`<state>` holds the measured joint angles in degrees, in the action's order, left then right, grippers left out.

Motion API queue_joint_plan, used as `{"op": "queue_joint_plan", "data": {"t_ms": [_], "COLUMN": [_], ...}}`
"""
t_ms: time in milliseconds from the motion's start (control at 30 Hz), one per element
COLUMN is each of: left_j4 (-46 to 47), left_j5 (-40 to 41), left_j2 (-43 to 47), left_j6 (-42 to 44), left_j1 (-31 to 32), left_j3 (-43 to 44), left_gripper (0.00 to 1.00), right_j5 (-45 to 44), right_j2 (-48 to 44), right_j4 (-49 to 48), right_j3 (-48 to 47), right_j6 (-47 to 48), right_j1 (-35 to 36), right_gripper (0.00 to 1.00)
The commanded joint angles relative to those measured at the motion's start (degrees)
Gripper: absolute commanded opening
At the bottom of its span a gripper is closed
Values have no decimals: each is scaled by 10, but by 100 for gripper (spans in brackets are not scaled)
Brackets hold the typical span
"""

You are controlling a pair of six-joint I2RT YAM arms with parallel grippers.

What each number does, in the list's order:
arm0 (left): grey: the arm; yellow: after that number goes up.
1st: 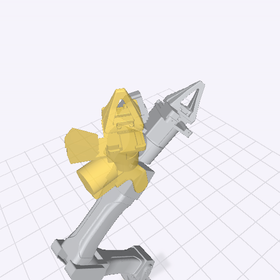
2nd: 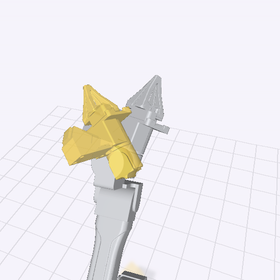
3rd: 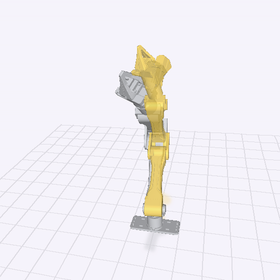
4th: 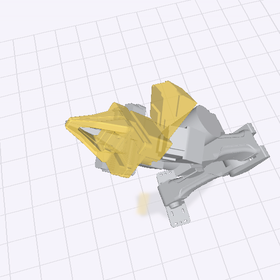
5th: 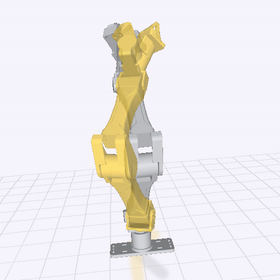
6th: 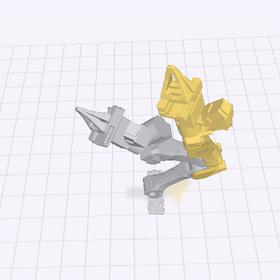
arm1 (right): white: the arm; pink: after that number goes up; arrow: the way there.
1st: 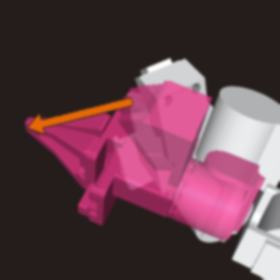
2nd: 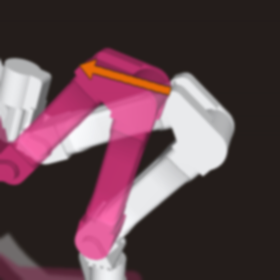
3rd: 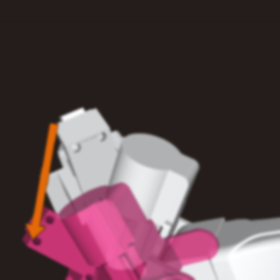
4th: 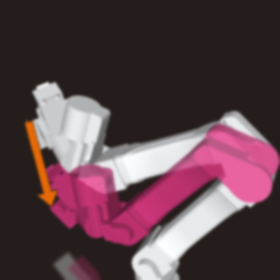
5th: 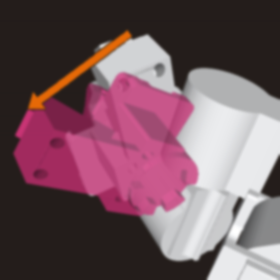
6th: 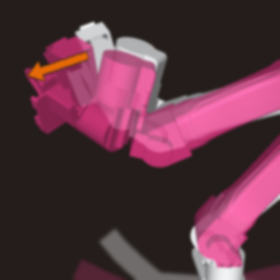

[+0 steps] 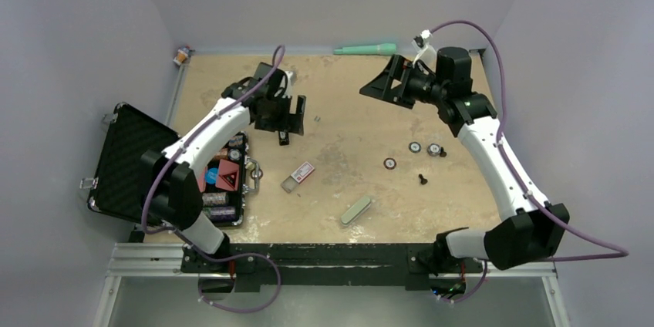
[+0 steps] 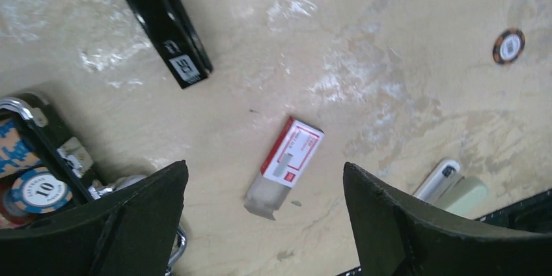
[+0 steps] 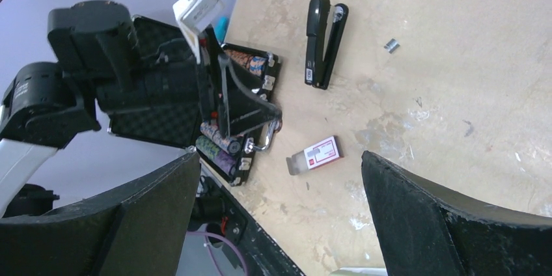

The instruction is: Unload the staples from the stapler

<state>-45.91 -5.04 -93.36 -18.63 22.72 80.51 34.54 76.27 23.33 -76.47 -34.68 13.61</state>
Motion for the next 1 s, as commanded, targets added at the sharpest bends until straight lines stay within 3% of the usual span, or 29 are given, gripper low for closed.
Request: {"op": "queue_joint_plan", "data": {"t_ms": [0, 167, 500, 967], "left_j4": [21, 33, 54, 83], "left_j5": [-26, -67, -74, -77], "left_j2": [59, 85, 101, 43], "left_j6": [34, 32, 9, -28], "left_j1": [45, 84, 174, 284], "left_j3": [-42, -84, -120, -118], "left_gripper": [92, 86, 83, 72], "right_j5": [-17, -24, -36, -78], "right_j2": [-39, -76, -131, -210], "right_j4": [-36, -59, -76, -96], "right_j3": [29, 75, 130, 195], "right_j6": [-12, -36, -61, -106], "right_j1": [0, 0, 1, 1], "right_gripper": [99, 99, 99, 98]}}
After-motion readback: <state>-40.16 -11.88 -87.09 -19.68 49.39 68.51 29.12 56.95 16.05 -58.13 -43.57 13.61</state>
